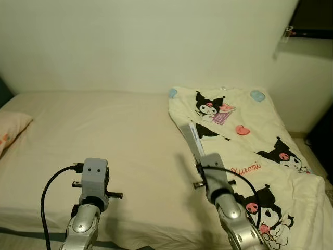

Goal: Clean up the room

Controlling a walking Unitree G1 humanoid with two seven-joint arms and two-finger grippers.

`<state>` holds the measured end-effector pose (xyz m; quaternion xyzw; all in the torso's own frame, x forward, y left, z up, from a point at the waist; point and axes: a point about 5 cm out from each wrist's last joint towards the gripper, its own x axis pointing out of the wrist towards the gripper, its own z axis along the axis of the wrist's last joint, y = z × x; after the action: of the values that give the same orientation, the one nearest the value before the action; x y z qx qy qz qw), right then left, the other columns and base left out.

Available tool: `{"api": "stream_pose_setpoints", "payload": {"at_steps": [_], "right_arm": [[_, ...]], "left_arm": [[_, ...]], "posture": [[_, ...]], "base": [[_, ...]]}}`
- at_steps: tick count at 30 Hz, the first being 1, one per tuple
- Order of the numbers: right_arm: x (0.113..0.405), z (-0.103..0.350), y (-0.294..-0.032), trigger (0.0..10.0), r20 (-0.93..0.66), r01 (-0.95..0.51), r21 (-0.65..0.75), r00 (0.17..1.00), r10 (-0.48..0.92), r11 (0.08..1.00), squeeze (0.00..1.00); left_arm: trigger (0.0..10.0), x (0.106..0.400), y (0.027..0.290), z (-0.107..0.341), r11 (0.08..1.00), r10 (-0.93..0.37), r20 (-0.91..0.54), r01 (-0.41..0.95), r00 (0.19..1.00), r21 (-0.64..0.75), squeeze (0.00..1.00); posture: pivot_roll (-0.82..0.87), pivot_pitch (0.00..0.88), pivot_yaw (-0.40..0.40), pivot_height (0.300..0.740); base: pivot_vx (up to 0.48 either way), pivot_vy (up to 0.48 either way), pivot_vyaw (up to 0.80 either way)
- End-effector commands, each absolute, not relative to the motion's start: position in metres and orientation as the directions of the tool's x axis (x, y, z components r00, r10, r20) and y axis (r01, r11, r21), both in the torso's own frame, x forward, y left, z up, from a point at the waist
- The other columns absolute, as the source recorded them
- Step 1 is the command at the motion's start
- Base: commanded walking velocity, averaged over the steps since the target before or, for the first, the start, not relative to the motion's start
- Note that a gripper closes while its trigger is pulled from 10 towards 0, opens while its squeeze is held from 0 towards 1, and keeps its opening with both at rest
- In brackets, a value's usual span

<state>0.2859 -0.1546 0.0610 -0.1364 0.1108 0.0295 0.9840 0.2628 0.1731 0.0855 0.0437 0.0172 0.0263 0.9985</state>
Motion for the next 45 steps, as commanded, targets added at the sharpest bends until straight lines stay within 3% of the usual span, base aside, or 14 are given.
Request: {"api": "stream_pose_setpoints", "payload": {"at_steps": [1,12,22,45], "right_arm": [[0.286,0.068,-0.156,10.0,-0.188,-0.061,-0.234,0.982,0.017,0.97,0.0],[0.287,0.071,-0.158,10.0,-0.162,-0.047,-0.228,0.987,0.01,0.972,0.0],[0.285,0.07,-0.153,10.0,-0.164,-0.062,-0.232,0.986,0.024,0.971,0.0],[0.286,0.069,-0.153,10.0,-0.164,-0.055,-0.229,0.986,0.017,0.972,0.0]], "left_arm": [[10.0,0.263,0.173,0.089,0.993,0.052,-0.006,-0.051,0.999,0.109,0.0],[10.0,0.267,0.166,0.098,0.995,0.007,0.045,-0.011,0.999,0.094,0.0],[10.0,0.268,0.167,0.1,0.995,-0.003,0.051,-0.002,0.999,0.096,0.0],[10.0,0.27,0.166,0.102,0.995,-0.017,0.059,0.011,0.998,0.096,0.0]], "posture": [[-0.05,0.093,0.027,0.727],[-0.06,0.105,0.036,0.727],[-0.06,0.108,0.034,0.727],[-0.05,0.111,0.037,0.727]], "base": [[0.0,0.0,-0.8],[0.0,0.0,-0.8],[0.0,0.0,0.0],[0.0,0.303,0.0]]}}
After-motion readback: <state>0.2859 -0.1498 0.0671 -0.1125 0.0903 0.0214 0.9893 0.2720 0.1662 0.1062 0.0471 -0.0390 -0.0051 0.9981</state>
